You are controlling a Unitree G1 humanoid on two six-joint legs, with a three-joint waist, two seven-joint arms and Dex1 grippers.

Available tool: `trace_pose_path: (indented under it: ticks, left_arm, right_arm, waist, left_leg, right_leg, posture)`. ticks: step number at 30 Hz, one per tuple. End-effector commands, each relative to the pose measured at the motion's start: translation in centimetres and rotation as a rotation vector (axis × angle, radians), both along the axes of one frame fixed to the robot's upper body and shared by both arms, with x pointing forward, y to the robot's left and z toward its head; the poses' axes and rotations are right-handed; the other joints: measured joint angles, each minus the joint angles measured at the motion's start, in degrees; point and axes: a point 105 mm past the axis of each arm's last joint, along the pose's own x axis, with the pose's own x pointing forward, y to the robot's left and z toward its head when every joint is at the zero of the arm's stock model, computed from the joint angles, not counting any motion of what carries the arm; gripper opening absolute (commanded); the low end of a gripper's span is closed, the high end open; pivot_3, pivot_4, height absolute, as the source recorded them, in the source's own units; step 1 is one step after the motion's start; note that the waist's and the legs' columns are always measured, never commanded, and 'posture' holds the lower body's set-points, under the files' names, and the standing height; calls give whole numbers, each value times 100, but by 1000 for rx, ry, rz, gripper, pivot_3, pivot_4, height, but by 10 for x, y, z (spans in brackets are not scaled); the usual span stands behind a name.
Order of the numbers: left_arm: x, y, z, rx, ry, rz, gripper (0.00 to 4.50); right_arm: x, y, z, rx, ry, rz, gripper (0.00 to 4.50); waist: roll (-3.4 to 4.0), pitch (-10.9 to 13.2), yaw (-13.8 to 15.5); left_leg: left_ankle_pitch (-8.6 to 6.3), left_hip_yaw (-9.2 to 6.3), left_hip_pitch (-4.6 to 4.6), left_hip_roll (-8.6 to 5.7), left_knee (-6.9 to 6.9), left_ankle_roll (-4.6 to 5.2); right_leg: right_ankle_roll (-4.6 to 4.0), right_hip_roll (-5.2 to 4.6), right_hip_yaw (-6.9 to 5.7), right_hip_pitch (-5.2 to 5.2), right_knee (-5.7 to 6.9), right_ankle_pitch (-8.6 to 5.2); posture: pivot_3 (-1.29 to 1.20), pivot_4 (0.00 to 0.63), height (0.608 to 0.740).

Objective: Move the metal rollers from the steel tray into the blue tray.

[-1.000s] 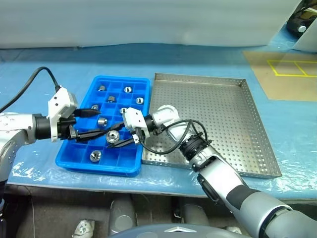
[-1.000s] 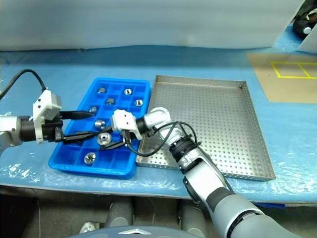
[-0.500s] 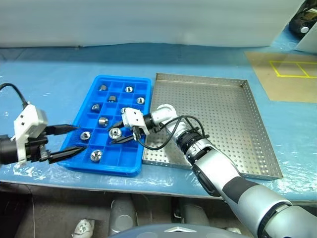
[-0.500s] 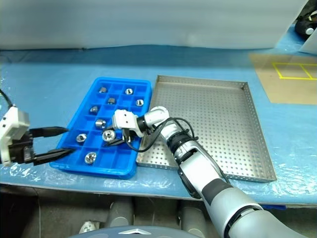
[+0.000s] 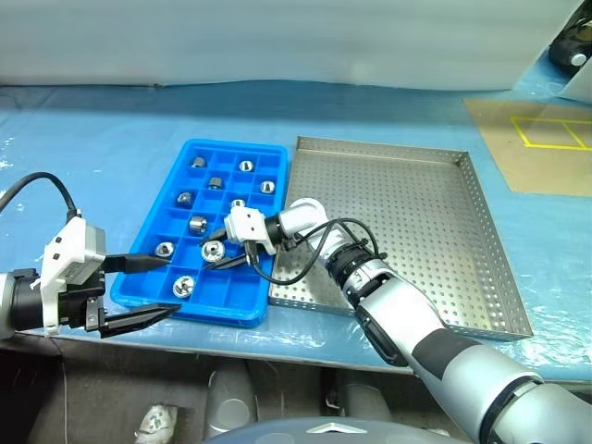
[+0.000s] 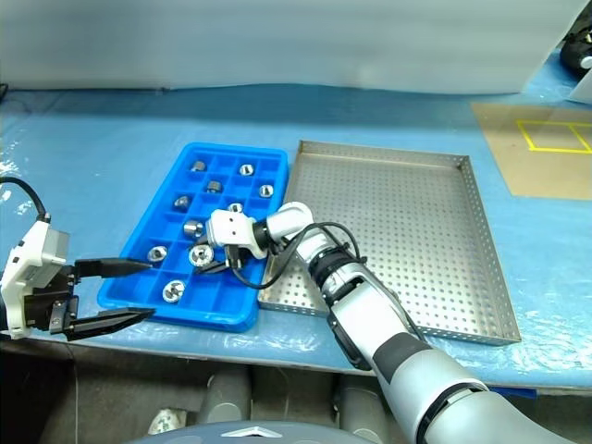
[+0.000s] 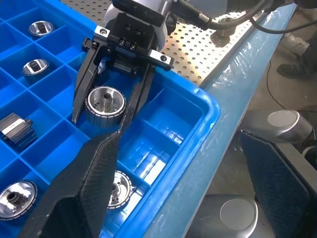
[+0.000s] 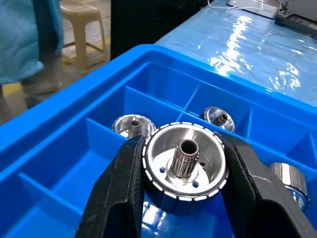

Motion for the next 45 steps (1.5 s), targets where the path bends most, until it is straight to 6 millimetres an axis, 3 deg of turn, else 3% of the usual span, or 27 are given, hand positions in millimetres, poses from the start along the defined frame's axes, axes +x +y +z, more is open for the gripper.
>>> trace_pose_path:
  ticks: [1,4,9,12,18,20,26,29,32,37,45]
  left_arm:
    - [2,-1,5,7,-27,-11,4076]
    - [6,-1,4,14,-32,-19,4076]
    - [18,-10,7,-8,-58,-54,4076]
    - [28,-20,8,-31,-65,-89,4076]
    - [55,-49,7,-76,-86,-231,4076]
    - [66,-62,8,-97,-90,-302,4076]
    - [89,-99,5,-127,-89,-500,4076]
    - [95,-112,1,-131,-83,-577,4076]
    - [100,-123,0,-145,-80,-627,4076]
    - [99,-128,-5,-143,-69,-673,4076]
    - [90,-122,-13,-152,-41,-645,4076]
  right_arm:
    - [5,-1,11,36,-39,-11,2744]
    - [8,-3,9,-3,-64,-16,3729]
    - [15,-13,24,52,-105,-37,3729]
    - [24,-28,32,69,-138,-71,3729]
    - [43,-102,47,98,-132,-245,3729]
    - [44,-139,49,76,-114,-339,3729]
    - [4,-230,46,-115,3,-489,3729]
    - [-13,-253,46,-187,26,-541,3729]
    - [-23,-263,43,-230,35,-572,3729]
    - [-32,-253,39,-245,25,-534,3729]
    - [-45,-261,4,-377,120,-434,3729]
  waist:
    - [0,0,2]
    - [0,0,5]
    - [-1,0,15]
    - [-1,-1,-3]
    - [-2,-1,-20]
    - [-1,-1,-25]
    - [3,-3,-219]
    - [3,-3,-437]
    - [3,-3,-655]
    - [3,-3,-889]
    - [3,-3,-899]
  left_leg:
    - [0,0,0,0,0,0]
    - [0,0,0,0,0,0]
    - [0,0,1,-1,7,0]
    - [1,0,2,-2,15,-1]
    - [6,3,9,-3,41,-8]
    - [11,3,7,-3,54,-17]
    - [15,10,13,-18,60,-22]
    - [14,14,18,-18,57,-19]
    - [12,26,31,-19,50,-17]
    - [7,33,48,-31,58,-8]
    - [-23,36,53,-49,82,43]
  right_leg:
    - [0,0,0,0,0,0]
    - [0,0,-1,0,2,0]
    - [0,-3,-1,1,12,0]
    - [0,-4,1,0,25,0]
    - [1,-3,9,6,48,-1]
    - [2,-2,11,7,51,0]
    - [10,-2,29,19,46,0]
    - [15,3,49,21,44,0]
    - [21,16,81,26,46,-3]
    - [37,28,123,25,47,7]
    - [40,17,130,28,39,9]
  posture:
    - [368,150,740]
    - [352,150,740]
    - [310,150,740]
    - [259,150,740]
    - [121,150,740]
    - [56,150,740]
    - [-136,150,740]
    - [-216,150,740]
    - [-268,150,740]
    - [-288,150,740]
    - [-230,150,740]
